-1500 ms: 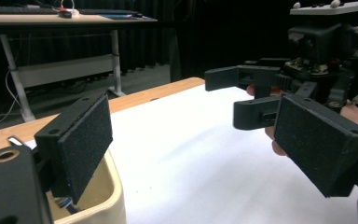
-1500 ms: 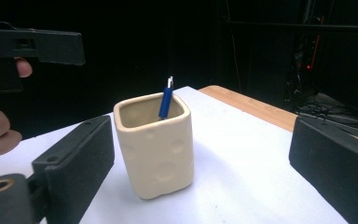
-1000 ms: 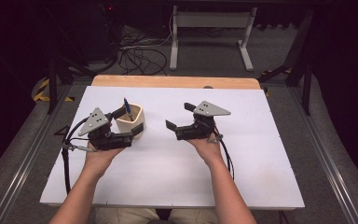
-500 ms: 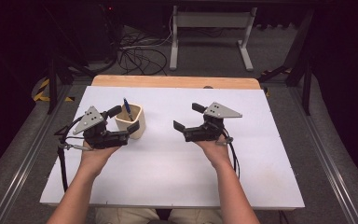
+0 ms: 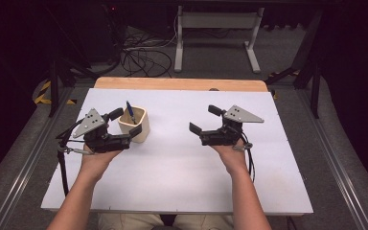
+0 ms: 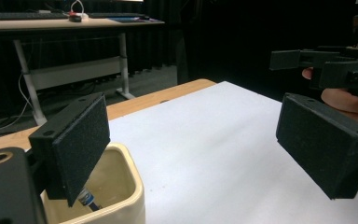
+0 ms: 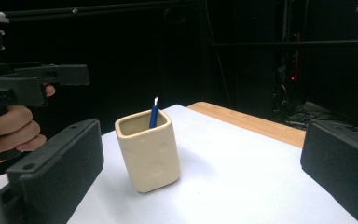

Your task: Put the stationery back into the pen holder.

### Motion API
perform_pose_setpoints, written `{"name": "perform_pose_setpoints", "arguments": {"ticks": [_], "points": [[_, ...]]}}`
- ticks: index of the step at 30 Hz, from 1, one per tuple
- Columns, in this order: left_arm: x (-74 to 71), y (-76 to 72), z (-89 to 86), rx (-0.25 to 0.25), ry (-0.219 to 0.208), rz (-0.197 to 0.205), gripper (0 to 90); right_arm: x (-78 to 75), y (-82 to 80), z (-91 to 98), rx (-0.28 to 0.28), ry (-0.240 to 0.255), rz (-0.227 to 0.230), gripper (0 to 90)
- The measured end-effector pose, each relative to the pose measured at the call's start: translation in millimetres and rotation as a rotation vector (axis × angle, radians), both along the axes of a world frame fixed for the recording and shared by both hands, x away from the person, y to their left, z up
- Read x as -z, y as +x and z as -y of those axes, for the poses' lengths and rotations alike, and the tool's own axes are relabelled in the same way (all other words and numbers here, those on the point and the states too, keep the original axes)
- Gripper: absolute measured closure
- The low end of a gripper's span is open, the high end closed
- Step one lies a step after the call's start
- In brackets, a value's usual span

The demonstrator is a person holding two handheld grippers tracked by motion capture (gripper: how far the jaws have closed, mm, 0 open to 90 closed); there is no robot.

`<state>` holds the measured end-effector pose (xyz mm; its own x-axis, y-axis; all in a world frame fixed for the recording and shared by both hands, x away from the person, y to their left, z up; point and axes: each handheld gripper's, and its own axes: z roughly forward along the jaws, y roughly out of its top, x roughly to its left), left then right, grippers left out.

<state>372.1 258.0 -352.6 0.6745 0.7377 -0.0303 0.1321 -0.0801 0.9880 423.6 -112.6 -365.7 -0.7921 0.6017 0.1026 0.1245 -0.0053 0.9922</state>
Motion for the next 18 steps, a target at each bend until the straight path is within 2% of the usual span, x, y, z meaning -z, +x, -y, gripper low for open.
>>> {"name": "perform_pose_setpoints", "arguments": {"ticks": [18], "points": [[-5.0, -2.9, -10.2, -0.009, -0.006, 0.000, 10.1, -10.5, -10.5, 42.0, 0.049, 0.026, 0.025, 0.0]]}}
